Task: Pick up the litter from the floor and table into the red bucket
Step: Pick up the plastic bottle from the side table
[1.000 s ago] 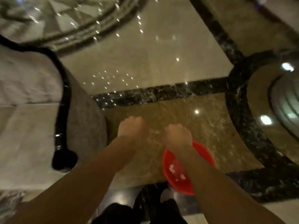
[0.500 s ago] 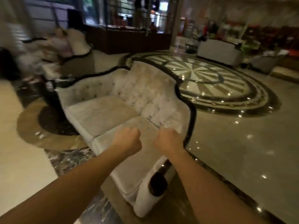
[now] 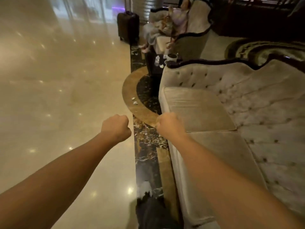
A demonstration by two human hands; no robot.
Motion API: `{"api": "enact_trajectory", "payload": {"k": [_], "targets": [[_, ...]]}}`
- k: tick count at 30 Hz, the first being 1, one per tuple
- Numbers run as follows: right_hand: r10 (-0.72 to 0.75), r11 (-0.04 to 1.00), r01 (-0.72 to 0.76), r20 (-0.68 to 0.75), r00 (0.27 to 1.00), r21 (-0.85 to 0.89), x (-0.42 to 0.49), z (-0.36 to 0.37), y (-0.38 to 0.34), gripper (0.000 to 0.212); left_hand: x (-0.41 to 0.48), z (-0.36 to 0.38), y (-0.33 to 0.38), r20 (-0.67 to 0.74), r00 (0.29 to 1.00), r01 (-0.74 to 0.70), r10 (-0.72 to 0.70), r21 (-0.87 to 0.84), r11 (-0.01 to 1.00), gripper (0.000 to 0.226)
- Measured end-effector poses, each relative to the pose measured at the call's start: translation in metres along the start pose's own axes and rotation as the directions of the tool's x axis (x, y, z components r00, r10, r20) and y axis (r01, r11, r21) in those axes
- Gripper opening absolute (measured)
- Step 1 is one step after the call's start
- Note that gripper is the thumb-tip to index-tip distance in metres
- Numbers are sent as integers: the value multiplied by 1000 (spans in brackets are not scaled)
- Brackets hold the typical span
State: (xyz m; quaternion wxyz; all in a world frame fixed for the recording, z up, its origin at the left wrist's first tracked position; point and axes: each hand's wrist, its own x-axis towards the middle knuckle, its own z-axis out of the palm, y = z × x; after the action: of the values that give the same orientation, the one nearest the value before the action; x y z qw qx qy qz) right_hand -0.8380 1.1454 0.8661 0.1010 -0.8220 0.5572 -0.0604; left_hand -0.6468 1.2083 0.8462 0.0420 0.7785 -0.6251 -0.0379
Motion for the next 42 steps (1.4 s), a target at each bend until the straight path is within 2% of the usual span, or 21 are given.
{"api": "enact_trajectory", "payload": {"k": [4, 7, 17, 21, 24, 29, 32, 36, 40, 42], "targets": [[-8, 1000, 8, 28, 1000, 13, 97, 27, -4, 12, 84, 24, -37, 72, 994, 77, -78, 17, 997, 26], [-18, 1000, 19, 64, 998, -20, 182, 36, -2, 14, 160, 28, -52, 115, 985, 129, -126, -17, 992, 17], [-43, 993, 57, 139, 989, -104, 461, 37, -41, 12, 405, 38, -120, 222, 962, 191, -157, -140, 972, 17], [10, 992, 4, 118, 993, -125, 574, 61, -67, 16, 538, 59, -161, 230, 970, 121, -82, -158, 980, 19], [95, 989, -74, 164, 982, -129, 642, 62, -79, 13, 630, 63, -178, 260, 965, 10, 23, -123, 992, 15], [281, 959, -281, 167, 945, -21, 751, 41, -66, 13, 781, 51, -174, 357, 919, -131, 167, -122, 984, 15], [382, 921, -389, 178, 907, 5, 809, 41, -37, 13, 864, 59, -149, 373, 893, -204, 253, -165, 965, 9], [498, 858, -514, 243, 832, 1, 894, 62, 22, 18, 968, 87, -110, 419, 819, -350, 391, -174, 920, 9], [572, 793, -607, 293, 766, 40, 980, 86, 86, 19, 1067, 118, -80, 462, 799, -348, 385, -167, 922, 12], [603, 764, -644, 313, 734, 37, 1022, 91, 115, 18, 1113, 131, -68, 516, 784, -328, 347, -131, 936, 23]]}}
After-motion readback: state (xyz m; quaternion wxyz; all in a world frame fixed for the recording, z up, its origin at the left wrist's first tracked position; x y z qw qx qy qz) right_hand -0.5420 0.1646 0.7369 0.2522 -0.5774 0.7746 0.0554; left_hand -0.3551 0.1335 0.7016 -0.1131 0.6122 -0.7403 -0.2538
